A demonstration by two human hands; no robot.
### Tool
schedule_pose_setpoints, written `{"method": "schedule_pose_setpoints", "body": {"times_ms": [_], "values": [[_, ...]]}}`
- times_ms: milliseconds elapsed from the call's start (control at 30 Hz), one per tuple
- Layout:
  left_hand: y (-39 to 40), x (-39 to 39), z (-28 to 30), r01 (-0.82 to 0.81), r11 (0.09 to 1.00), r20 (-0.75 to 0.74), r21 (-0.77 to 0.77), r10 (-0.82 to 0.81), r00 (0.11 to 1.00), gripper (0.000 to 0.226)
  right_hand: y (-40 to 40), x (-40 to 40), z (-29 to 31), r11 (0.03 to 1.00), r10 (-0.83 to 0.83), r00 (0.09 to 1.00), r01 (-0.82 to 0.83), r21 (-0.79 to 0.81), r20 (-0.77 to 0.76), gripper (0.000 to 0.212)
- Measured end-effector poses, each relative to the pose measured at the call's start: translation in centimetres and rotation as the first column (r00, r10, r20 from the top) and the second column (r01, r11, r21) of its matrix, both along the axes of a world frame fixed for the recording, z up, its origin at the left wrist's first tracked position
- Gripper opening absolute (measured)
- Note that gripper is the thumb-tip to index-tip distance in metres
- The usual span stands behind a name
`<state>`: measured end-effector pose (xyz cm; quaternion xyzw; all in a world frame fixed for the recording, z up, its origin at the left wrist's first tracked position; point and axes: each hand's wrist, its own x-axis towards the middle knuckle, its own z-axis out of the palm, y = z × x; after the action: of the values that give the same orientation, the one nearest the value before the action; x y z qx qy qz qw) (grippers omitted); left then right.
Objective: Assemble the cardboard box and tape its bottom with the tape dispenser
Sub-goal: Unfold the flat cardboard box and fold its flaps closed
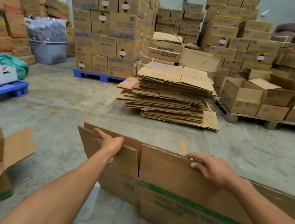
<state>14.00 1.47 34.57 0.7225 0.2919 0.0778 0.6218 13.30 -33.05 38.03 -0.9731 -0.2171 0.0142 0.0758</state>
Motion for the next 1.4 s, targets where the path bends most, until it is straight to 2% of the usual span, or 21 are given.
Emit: {"method": "schedule_pose_setpoints", "body": {"times_ms": [167, 300, 400, 500, 567, 633, 700, 867, 933, 1000, 1067, 1167, 1300, 1367, 1400], "values": [[-1.0, 0.5, -1.6, 0.139, 0.99, -0.008, 0.017, -0.138, 0.99, 0.099, -2.2, -0.7, -2.5, 0.997, -0.063, 0.995, 0.065, 0.035, -0.075, 0.042], [-1.6, 1.2, -1.5, 0.209, 0.975, -0.032, 0.081, -0.207, 0.978, 0.098, -4.0, -2.9, -4.0, 0.999, 0.007, 1.0, -0.007, 0.037, 0.004, 0.05], [-2.5, 1.8, -0.9, 0.26, 0.955, -0.06, 0.142, -0.253, 0.965, 0.096, -5.2, -4.7, -4.5, 0.994, 0.007, 0.999, -0.013, 0.112, 0.046, 0.042], [-3.1, 2.3, -0.8, 0.307, 0.933, -0.064, 0.189, -0.3, 0.952, 0.095, -6.6, -4.6, -4.9, 0.985, -0.025, 0.999, 0.03, 0.168, -0.033, 0.065], [-2.8, 2.6, -1.1, 0.344, 0.918, -0.068, 0.195, -0.338, 0.939, 0.097, -7.7, -4.3, -5.1, 0.986, -0.028, 0.996, 0.04, 0.161, -0.081, 0.072], [-2.2, 2.7, -1.0, 0.383, 0.898, -0.088, 0.217, -0.373, 0.924, 0.098, -8.5, -3.6, -5.1, 0.987, -0.098, 0.993, 0.106, 0.123, -0.073, 0.066], [-1.5, 2.9, -0.5, 0.429, 0.87, -0.128, 0.242, -0.41, 0.903, 0.099, -8.9, -2.4, -4.6, 0.96, -0.243, 0.97, 0.243, 0.138, -0.02, 0.057], [-0.4, 1.2, 2.5, 0.566, 0.772, -0.216, 0.289, -0.524, 0.824, 0.096, -9.6, 2.0, -2.3, 0.769, -0.588, 0.806, 0.531, 0.357, 0.067, 0.039], [0.5, 0.0, 3.8, 0.625, 0.737, -0.229, 0.257, -0.582, 0.78, 0.091, -9.8, 3.1, -1.6, 0.688, -0.661, 0.75, 0.593, 0.418, 0.024, 0.032], [1.0, -1.2, 4.9, 0.683, 0.697, -0.26, 0.217, -0.633, 0.729, 0.086, -9.3, 3.3, -1.2, 0.652, -0.674, 0.738, 0.616, 0.442, -0.035, 0.039], [1.5, -2.0, 5.1, 0.713, 0.672, -0.286, 0.2, -0.656, 0.699, 0.081, -8.5, 3.2, -1.6, 0.704, -0.606, 0.789, 0.59, 0.394, -0.098, 0.055], [2.2, -2.7, 3.9, 0.67, 0.712, -0.258, 0.21, -0.621, 0.74, 0.076, -7.9, 2.6, -2.5, 0.792, -0.471, 0.844, 0.532, 0.298, -0.257, 0.077], [1.7, -2.6, 2.4, 0.581, 0.746, -0.182, 0.325, -0.554, 0.813, 0.072, -8.1, 1.6, -1.6, 0.822, -0.361, 0.788, 0.522, 0.23, -0.499, 0.092], [1.4, -2.5, 1.8, 0.577, 0.729, -0.185, 0.368, -0.55, 0.814, 0.071, -8.3, 1.0, -1.0, 0.832, -0.357, 0.723, 0.534, 0.15, -0.592, 0.096], [1.6, -2.3, 1.5, 0.59, 0.708, -0.202, 0.388, -0.559, 0.804, 0.072, -8.5, 0.9, -0.9, 0.834, -0.368, 0.717, 0.536, 0.13, -0.592, 0.096]]}}
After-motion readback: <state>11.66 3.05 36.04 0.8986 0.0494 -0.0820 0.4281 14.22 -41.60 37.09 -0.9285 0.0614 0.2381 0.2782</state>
